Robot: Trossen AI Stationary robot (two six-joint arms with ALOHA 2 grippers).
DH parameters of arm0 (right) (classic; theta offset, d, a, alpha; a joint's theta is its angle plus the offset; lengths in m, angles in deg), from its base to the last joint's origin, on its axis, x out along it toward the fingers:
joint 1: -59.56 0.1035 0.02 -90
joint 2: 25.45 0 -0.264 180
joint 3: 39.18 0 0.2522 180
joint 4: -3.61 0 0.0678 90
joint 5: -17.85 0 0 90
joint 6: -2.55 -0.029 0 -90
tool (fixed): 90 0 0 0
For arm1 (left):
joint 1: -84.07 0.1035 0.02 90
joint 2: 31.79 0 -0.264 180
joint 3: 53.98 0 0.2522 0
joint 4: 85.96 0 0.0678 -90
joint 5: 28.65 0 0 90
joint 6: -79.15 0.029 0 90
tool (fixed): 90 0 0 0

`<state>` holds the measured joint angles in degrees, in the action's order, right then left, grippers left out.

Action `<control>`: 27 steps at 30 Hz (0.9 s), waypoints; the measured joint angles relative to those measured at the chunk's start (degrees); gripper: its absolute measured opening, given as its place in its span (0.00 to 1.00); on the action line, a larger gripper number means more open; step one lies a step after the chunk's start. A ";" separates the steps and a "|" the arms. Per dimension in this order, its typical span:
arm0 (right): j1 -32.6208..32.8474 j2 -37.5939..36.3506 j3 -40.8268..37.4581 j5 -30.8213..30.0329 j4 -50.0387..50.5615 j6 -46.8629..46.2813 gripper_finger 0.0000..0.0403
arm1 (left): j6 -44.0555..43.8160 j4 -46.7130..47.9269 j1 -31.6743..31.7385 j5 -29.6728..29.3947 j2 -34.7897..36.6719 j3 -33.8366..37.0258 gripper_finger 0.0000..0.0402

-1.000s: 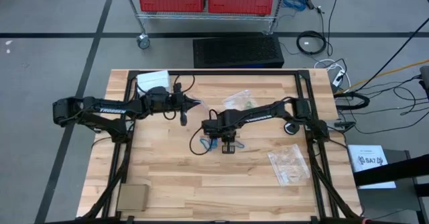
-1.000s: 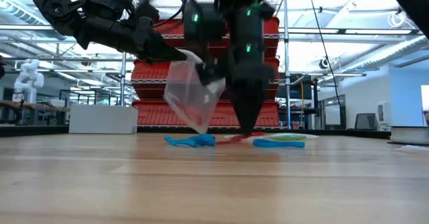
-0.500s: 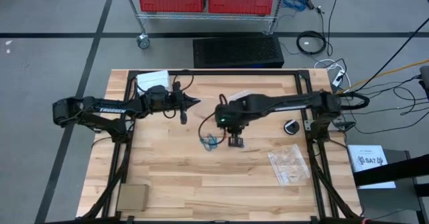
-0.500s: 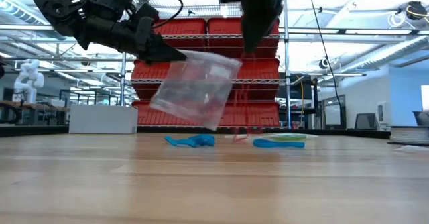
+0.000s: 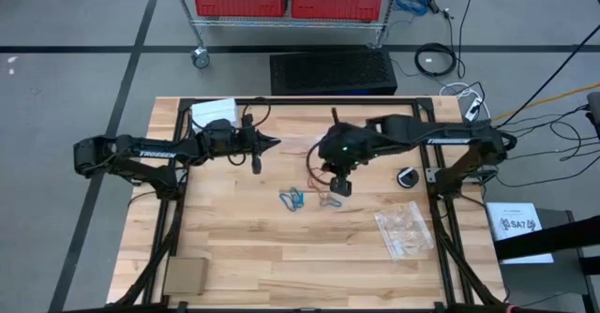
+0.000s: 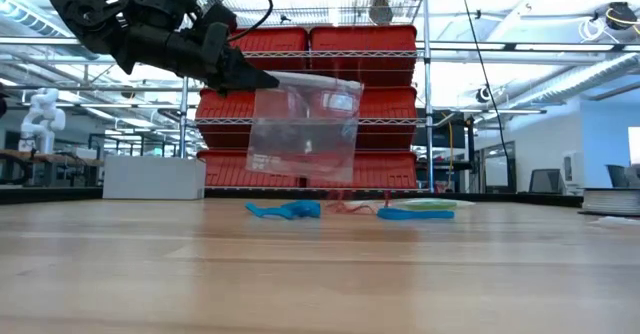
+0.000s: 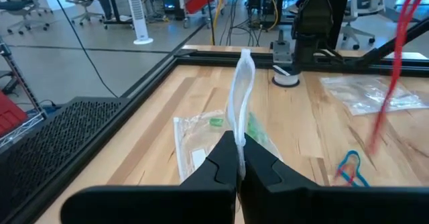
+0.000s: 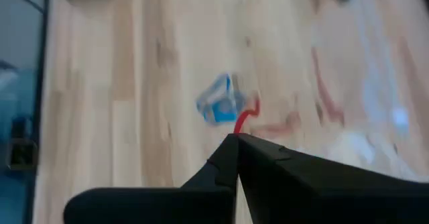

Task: Sort rubber bands
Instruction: Put the red rubber band into the top left transparent zip lock bag

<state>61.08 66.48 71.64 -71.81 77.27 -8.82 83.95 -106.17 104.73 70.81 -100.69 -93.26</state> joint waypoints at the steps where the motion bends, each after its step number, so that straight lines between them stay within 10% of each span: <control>1: 0.00 -0.53 0.00 0.00 -1.28 -0.01 0.00 | 0.02 0.00 0.00 0.01 0.00 0.00 0.00; 27: -8.42 -2.16 0.00 -4.89 -22.69 12.48 0.00 | 0.04 0.48 0.00 0.86 0.00 0.00 0.00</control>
<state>52.66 64.32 71.64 -76.71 54.58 3.66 84.00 -105.69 104.73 71.68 -100.69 -93.26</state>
